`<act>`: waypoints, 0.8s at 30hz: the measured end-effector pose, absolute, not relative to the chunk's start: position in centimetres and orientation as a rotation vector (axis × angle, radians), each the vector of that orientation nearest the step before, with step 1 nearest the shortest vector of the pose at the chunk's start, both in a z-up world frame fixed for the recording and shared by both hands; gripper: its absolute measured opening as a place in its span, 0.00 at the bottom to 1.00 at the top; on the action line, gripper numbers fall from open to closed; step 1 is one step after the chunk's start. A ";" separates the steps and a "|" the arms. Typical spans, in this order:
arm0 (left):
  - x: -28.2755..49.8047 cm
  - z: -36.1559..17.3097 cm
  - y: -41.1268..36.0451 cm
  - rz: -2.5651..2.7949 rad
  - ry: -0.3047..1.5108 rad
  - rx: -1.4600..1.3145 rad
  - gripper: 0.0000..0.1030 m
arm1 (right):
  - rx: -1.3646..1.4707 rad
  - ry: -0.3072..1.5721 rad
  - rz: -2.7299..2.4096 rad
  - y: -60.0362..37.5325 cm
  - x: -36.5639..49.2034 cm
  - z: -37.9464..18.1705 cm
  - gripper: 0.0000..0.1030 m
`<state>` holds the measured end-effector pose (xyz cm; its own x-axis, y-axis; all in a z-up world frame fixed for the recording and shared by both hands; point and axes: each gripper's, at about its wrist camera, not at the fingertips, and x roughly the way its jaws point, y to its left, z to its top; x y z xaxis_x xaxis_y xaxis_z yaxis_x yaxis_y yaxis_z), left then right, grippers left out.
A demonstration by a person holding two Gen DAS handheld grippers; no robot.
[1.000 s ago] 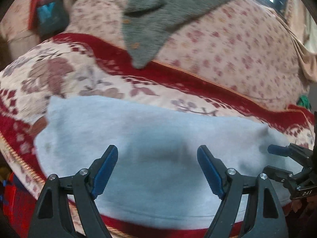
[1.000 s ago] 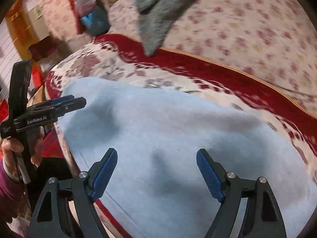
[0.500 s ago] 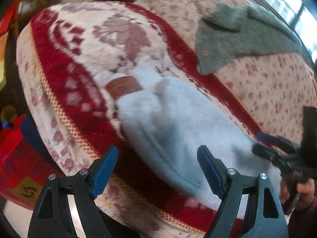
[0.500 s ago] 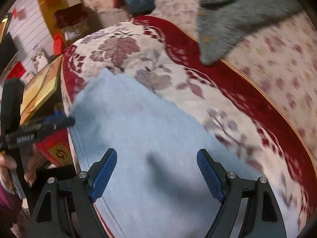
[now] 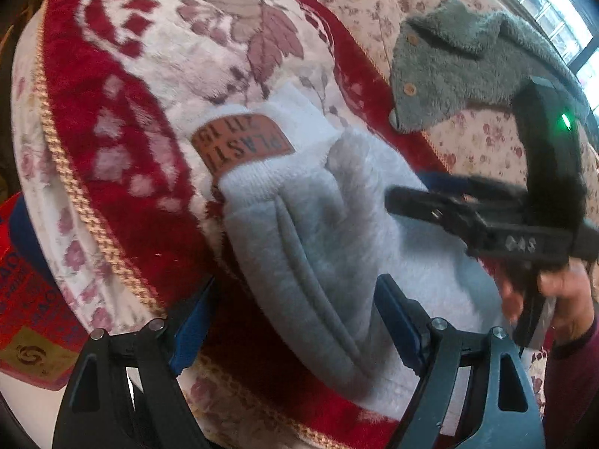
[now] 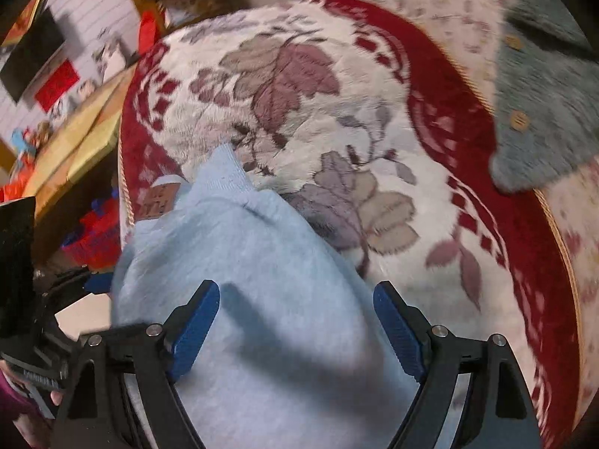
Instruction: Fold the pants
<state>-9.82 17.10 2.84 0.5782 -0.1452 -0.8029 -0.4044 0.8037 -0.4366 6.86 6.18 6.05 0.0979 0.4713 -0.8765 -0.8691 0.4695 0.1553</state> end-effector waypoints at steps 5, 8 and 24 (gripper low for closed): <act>-8.7 1.9 16.4 0.161 0.981 -0.618 0.80 | -0.464 1.153 1.123 8.0 8.9 4.0 0.89; -8.1 1.5 16.4 0.163 0.982 -0.621 0.86 | -0.428 1.194 1.170 8.7 10.0 3.5 0.90; -7.4 2.2 15.9 0.098 0.927 -0.620 0.22 | -0.434 1.106 1.268 8.6 8.2 4.0 0.35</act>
<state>-7.39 15.91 2.18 0.6093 -0.1799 -0.7722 -0.3374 0.8225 -0.4579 8.18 8.62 3.95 -0.0934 0.5342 -0.8402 -0.9049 0.3065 0.2954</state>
